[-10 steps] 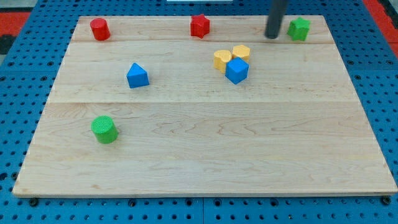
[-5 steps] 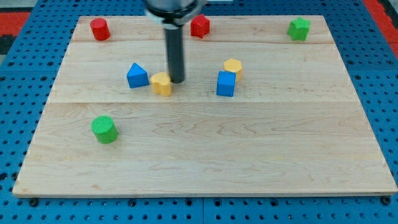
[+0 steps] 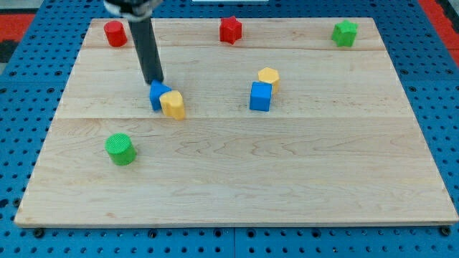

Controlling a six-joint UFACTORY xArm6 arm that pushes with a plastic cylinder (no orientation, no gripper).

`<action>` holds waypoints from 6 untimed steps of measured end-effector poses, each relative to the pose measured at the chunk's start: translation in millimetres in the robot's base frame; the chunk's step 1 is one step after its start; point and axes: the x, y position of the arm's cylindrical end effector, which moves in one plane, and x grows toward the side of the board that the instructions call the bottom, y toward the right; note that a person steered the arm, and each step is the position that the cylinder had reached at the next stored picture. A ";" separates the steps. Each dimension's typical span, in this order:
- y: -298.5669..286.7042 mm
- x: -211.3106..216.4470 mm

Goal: Place the yellow heart right to the blue triangle below diagonally to the blue cube

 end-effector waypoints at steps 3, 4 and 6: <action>152.3 104.6; 233.3 87.4; 213.0 -10.0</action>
